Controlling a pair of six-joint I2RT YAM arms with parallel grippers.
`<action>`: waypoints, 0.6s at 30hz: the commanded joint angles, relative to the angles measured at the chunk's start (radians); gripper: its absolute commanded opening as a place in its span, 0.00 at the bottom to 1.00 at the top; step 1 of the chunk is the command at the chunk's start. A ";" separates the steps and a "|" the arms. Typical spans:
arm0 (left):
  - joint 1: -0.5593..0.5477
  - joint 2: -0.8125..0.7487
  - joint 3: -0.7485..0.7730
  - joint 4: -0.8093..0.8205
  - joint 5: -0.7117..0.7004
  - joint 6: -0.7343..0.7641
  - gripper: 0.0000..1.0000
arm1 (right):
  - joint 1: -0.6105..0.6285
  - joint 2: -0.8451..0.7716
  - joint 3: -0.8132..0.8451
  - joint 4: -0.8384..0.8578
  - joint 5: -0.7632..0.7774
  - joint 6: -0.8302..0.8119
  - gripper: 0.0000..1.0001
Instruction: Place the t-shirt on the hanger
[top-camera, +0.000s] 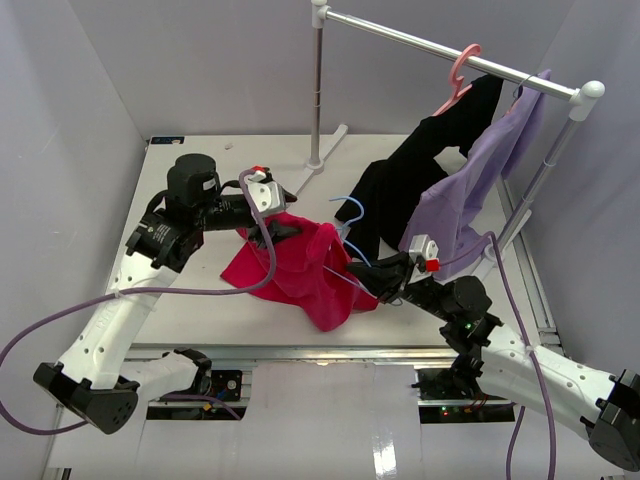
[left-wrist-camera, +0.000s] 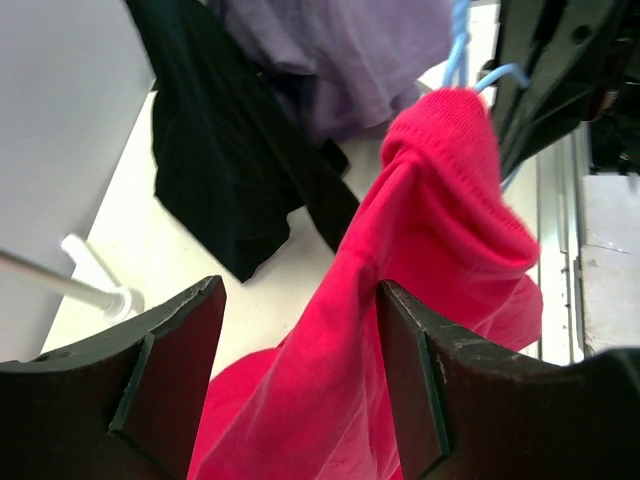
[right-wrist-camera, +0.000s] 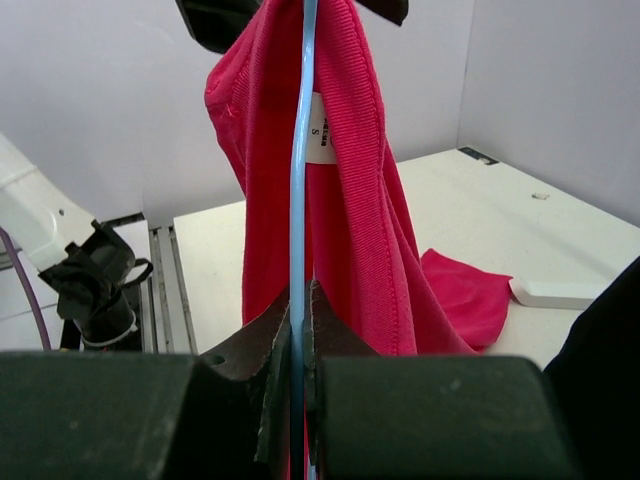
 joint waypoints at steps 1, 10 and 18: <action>-0.010 -0.053 -0.011 -0.008 0.224 0.052 0.73 | 0.003 -0.007 0.025 0.032 -0.036 -0.023 0.08; -0.059 0.070 0.033 -0.205 0.240 -0.006 0.56 | 0.001 0.044 0.070 0.017 -0.067 -0.039 0.08; -0.103 0.096 -0.037 -0.197 0.153 -0.020 0.36 | 0.002 0.075 0.116 0.004 -0.095 -0.049 0.08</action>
